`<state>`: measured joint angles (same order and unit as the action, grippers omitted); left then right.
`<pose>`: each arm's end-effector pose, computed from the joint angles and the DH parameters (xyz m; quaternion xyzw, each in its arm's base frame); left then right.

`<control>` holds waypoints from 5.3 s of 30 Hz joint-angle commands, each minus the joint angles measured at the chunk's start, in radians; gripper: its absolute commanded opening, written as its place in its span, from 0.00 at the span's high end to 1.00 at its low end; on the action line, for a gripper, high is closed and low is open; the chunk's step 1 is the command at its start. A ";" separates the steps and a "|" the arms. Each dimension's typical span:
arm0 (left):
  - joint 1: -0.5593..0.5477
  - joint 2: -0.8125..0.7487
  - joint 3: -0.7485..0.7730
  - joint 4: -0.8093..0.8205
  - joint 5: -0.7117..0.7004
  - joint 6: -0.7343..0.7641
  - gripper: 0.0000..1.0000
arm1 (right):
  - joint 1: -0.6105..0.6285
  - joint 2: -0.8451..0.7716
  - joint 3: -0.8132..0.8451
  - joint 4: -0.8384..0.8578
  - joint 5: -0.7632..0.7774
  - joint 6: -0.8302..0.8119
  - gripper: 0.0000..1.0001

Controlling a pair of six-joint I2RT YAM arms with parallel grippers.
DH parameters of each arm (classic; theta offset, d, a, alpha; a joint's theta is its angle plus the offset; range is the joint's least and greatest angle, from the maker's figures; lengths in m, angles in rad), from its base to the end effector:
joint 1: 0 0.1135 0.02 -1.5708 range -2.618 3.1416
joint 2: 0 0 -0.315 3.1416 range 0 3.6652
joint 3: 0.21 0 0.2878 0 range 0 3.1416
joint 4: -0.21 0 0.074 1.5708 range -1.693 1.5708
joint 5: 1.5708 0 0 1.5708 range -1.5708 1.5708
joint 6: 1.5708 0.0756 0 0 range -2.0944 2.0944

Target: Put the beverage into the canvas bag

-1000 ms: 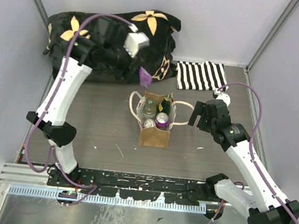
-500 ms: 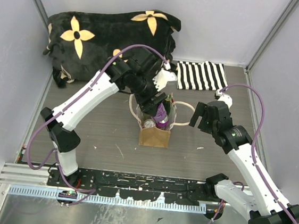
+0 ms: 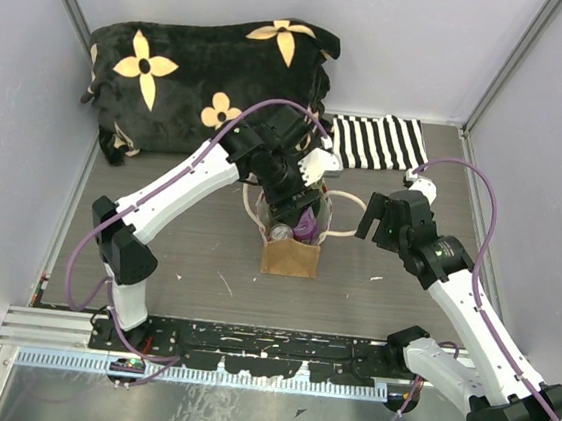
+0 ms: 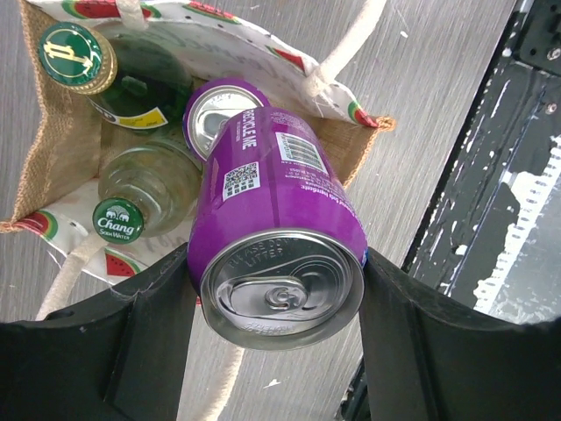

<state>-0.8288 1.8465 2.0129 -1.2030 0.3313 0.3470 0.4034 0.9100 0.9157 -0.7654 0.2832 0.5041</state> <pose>0.2843 -0.3465 0.3972 0.5638 0.7675 -0.2166 0.2149 0.2052 0.0646 0.3228 0.1014 0.9057 0.0546 0.4079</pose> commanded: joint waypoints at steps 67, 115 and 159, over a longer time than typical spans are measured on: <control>-0.117 0.191 0.048 -0.160 0.080 -0.156 1.00 | -0.004 -0.020 -0.023 0.015 0.010 0.037 0.10; -0.078 0.219 -0.021 -0.029 -0.082 -0.832 1.00 | -0.005 -0.062 -0.111 0.016 -0.007 0.078 0.10; -0.195 0.221 -0.005 0.014 -0.101 -0.726 0.02 | -0.004 -0.088 -0.157 0.049 -0.028 0.082 0.10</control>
<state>-0.9848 2.1040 1.9656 -1.2018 0.1501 -0.3935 0.4034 0.8234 0.7547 -0.7483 0.2619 0.5808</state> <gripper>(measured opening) 0.975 0.898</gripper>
